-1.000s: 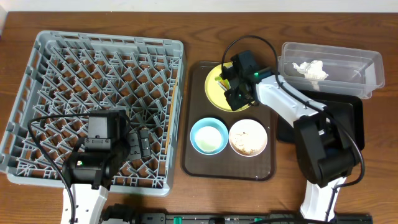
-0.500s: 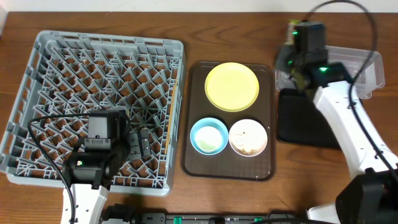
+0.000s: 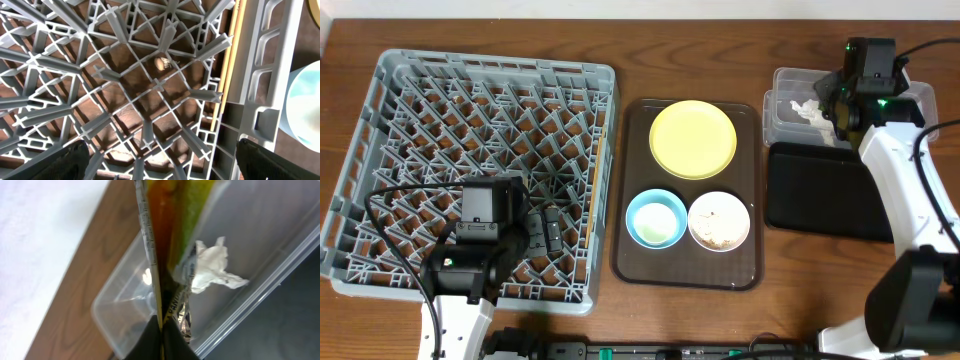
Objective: Sort waste into correct bins and load items into the dishwasher
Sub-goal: 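Drop the snack wrapper into the clear bin with the right gripper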
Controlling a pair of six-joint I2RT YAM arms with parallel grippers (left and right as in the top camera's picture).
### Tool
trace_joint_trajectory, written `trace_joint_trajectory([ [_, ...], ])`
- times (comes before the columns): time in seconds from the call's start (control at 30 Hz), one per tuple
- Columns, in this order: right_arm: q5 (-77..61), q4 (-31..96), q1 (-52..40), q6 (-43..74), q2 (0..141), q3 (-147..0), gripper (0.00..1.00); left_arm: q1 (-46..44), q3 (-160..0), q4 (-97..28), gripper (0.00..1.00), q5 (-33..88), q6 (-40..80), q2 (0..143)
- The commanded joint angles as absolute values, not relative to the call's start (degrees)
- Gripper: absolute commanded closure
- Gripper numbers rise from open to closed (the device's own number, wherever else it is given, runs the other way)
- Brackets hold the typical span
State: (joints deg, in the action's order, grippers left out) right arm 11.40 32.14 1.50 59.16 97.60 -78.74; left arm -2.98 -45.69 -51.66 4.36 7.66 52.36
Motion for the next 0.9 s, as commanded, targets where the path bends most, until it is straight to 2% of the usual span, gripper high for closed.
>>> trace_joint_trajectory([
  [0.0, 12.29, 32.58, 2.96, 61.65, 100.71, -78.63, 0.93, -2.7, -46.85, -51.81, 0.04, 4.73, 7.75, 52.36],
  [0.07, 11.18, 32.49, 3.4, 61.1, 101.97, -78.63, 0.9, -2.7, -46.85, -51.81, 0.04, 4.73, 7.75, 52.36],
  [0.1, 10.57, 32.14, 3.51, 59.66, 102.19, -78.63, 0.85, -2.7, -46.85, -51.79, 0.04, 4.71, 7.75, 52.36],
  [0.13, 10.02, 31.66, 3.6, 57.95, 102.24, -78.63, 0.77, -2.7, -46.85, -51.79, 0.04, 4.71, 7.75, 52.36],
  [0.2, 7.49, 28.18, 3.57, 47.75, 101.89, -78.65, 0.49, -2.7, -46.85, -51.79, 0.04, 4.71, 7.73, 52.36],
  [0.3, 4.05, 26.35, 3.46, 36.67, 100.75, -78.7, 0.34, -2.7, -46.85, -51.75, 0.04, 4.71, 7.75, 52.38],
  [0.57, 1.58, 35.03, 3.22, 25.82, 94.41, -78.7, 0.29, -2.7, -46.85, -51.64, 0.04, 4.71, 7.75, 52.47],
  [0.67, -4.12, 41.47, 2.48, 21.43, 91.98, -78.7, 0.28, -2.7, -46.85, -51.62, 0.04, 4.71, 7.75, 52.75],
  [0.77, -13.37, 49.19, 0.56, 12.29, 90.54, -78.67, 0.25, -2.7, -46.83, -51.57, 0.04, 4.71, 7.75, 52.82],
  [0.87, -19.55, 54.76, -2.9, 4.49, 90.5, -78.63, 0.29, -2.7, -46.85, -51.64, 0.04, 4.73, 7.75, 52.9],
])
